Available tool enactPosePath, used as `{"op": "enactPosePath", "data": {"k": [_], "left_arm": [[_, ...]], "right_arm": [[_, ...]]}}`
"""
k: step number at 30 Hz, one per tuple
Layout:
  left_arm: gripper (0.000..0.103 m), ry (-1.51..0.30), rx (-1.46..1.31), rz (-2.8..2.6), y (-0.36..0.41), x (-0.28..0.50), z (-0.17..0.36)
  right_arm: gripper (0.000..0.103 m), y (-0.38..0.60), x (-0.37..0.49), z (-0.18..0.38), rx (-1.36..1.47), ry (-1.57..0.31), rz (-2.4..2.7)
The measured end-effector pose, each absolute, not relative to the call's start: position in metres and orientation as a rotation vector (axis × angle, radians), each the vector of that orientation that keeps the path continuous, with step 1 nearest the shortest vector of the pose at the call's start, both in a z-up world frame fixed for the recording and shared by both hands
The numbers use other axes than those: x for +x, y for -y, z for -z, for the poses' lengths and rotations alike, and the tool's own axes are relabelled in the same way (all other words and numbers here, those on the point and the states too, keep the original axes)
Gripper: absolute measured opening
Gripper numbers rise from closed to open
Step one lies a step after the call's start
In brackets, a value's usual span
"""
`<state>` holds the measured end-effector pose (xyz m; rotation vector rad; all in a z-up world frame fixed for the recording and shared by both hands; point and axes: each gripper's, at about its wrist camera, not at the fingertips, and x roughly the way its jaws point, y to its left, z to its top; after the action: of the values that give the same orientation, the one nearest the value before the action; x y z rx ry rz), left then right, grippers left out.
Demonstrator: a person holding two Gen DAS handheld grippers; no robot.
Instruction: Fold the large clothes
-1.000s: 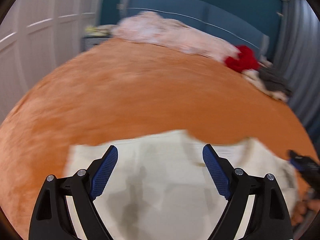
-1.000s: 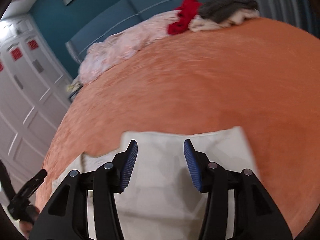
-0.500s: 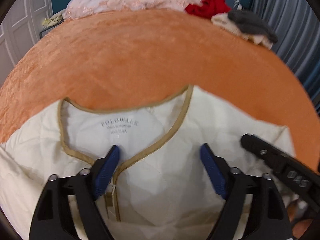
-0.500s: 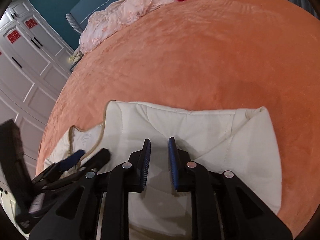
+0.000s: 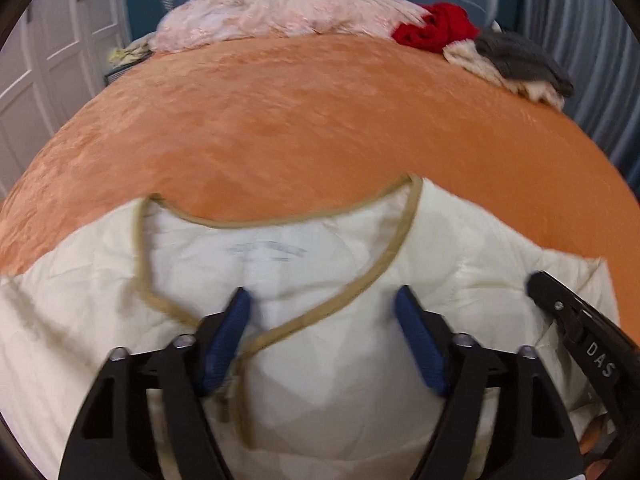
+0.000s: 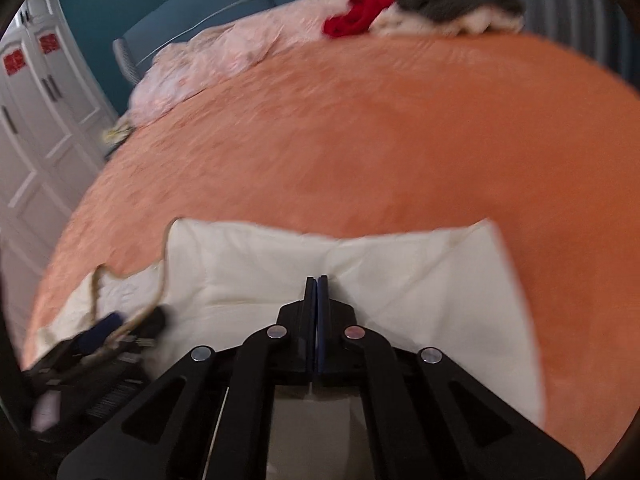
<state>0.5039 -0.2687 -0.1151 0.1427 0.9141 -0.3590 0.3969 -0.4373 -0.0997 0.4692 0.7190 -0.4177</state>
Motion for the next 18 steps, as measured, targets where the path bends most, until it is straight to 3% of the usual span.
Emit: {"op": "enactPosePath", "data": {"k": [3,5,9,11,13,15,18], "left_arm": [[0.072,-0.852,0.086,0.368,0.229,0.501,0.086],[0.073,-0.844,0.100,0.381,0.206,0.505,0.075],[0.073,-0.894,0.166,0.397,0.168,0.517,0.074],[0.068,-0.941,0.173,0.406,0.158,0.521,0.083],[0.045,-0.997,0.166,0.425,0.157,0.525,0.094],[0.035,-1.027,0.163,0.426,0.158,0.524,0.108],[0.034,-1.000,0.210,0.399,0.163,0.522,0.123]], "right_arm": [[0.006,0.431,0.385,0.070,0.450,-0.650,0.345],[0.013,0.417,0.385,0.055,0.431,-0.656,0.259],[0.018,0.357,0.417,0.053,0.365,-0.828,-0.010],[0.018,0.330,0.433,0.062,0.296,-0.881,-0.062],[0.017,0.311,0.449,0.081,0.252,-0.959,-0.082],[0.015,0.303,0.457,0.102,0.228,-1.020,-0.052],[0.009,0.306,0.457,0.110,0.238,-0.986,-0.024]]}}
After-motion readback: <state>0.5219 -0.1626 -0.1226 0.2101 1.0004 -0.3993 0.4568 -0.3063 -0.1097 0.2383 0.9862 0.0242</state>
